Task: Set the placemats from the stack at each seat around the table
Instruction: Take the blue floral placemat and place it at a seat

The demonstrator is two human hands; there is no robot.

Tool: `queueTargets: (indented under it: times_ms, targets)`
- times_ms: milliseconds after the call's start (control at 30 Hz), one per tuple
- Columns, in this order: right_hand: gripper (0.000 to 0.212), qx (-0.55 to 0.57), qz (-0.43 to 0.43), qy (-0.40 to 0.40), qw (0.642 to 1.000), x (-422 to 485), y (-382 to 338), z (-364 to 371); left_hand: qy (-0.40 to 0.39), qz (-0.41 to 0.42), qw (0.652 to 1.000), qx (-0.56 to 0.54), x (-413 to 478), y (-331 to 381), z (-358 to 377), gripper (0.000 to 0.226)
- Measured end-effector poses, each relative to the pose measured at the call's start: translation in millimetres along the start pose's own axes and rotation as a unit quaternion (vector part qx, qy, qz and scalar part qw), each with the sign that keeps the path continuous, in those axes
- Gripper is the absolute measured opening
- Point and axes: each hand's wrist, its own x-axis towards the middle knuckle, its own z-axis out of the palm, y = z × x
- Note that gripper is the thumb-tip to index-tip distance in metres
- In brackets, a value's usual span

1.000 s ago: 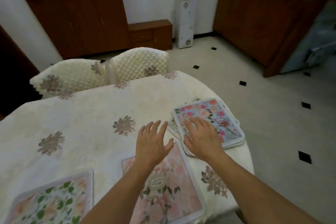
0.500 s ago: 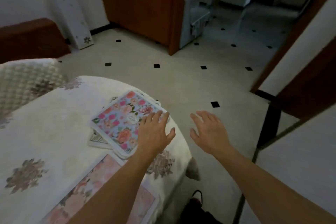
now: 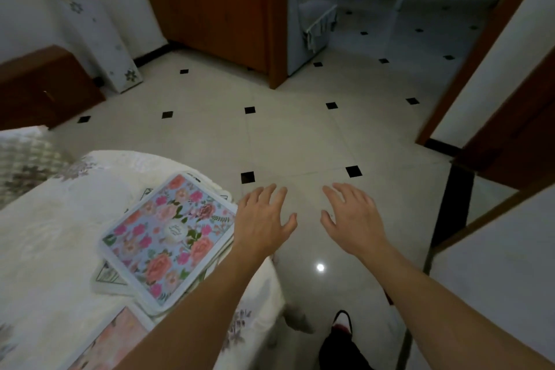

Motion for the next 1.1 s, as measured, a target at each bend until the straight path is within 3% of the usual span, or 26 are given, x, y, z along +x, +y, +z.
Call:
queueTargets:
  times_ms: [500, 867, 1100]
  targets:
    - [0.056, 0.023, -0.055, -0.024, 0.998, 158.5, 140.3, 12.6, 0.005, -0.08, 0.996, 0.045, 168.2, 72.0, 31.0, 0.061]
    - [0.054, 0.053, -0.134, -0.043, 0.989, 235.6, 115.5, 47.6, 0.014, -0.143, 0.988, 0.053, 214.5, 20.4, 37.7, 0.06]
    - [0.05, 0.057, -0.198, -0.053, 0.977, 334.3, 68.0, 84.2, 0.045, -0.203, 0.977, 0.045, 261.7, -51.3, 47.7, 0.06]
